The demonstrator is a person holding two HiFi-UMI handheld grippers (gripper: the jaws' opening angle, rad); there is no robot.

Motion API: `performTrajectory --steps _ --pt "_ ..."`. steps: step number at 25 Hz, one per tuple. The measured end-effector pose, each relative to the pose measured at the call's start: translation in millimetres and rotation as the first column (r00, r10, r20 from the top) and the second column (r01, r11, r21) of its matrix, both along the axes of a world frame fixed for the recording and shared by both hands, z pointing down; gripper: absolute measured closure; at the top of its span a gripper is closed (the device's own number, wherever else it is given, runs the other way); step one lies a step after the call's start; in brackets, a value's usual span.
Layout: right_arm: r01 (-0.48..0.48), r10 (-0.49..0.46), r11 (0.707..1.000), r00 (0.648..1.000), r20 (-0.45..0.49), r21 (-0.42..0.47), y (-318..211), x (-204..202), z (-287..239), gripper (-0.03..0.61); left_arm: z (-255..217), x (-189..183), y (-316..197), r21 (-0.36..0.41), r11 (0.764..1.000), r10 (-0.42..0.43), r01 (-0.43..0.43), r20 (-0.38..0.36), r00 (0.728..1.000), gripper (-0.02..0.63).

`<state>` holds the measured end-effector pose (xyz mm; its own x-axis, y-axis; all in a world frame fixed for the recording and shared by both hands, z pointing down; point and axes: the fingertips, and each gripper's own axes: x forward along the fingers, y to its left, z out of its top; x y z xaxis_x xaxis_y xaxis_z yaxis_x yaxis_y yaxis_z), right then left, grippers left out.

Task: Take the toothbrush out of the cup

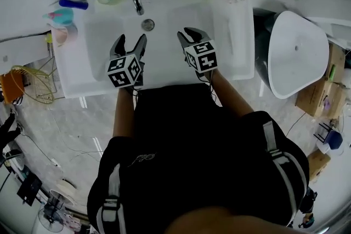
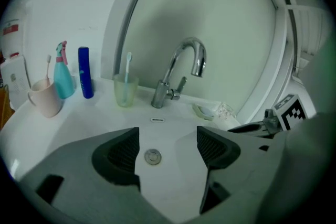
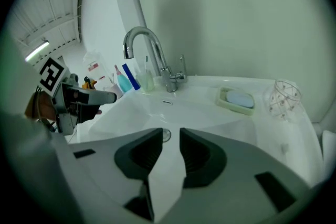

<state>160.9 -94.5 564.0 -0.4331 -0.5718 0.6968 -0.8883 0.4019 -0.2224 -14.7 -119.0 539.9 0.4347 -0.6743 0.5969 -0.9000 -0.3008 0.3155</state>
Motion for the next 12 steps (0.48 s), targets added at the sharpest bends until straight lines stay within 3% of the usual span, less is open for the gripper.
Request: performTrajectory --steps 6,12 --pt "-0.04 0.039 0.999 0.999 0.023 0.017 -6.9 -42.0 -11.2 0.474 -31.8 -54.8 -35.7 0.072 0.997 -0.01 0.011 -0.015 1.0 0.263" --pt "-0.108 0.108 0.992 0.994 0.001 0.059 -16.7 -55.9 -25.2 0.48 -49.3 -73.4 -69.6 0.111 0.993 0.046 -0.039 -0.063 0.997 0.272"
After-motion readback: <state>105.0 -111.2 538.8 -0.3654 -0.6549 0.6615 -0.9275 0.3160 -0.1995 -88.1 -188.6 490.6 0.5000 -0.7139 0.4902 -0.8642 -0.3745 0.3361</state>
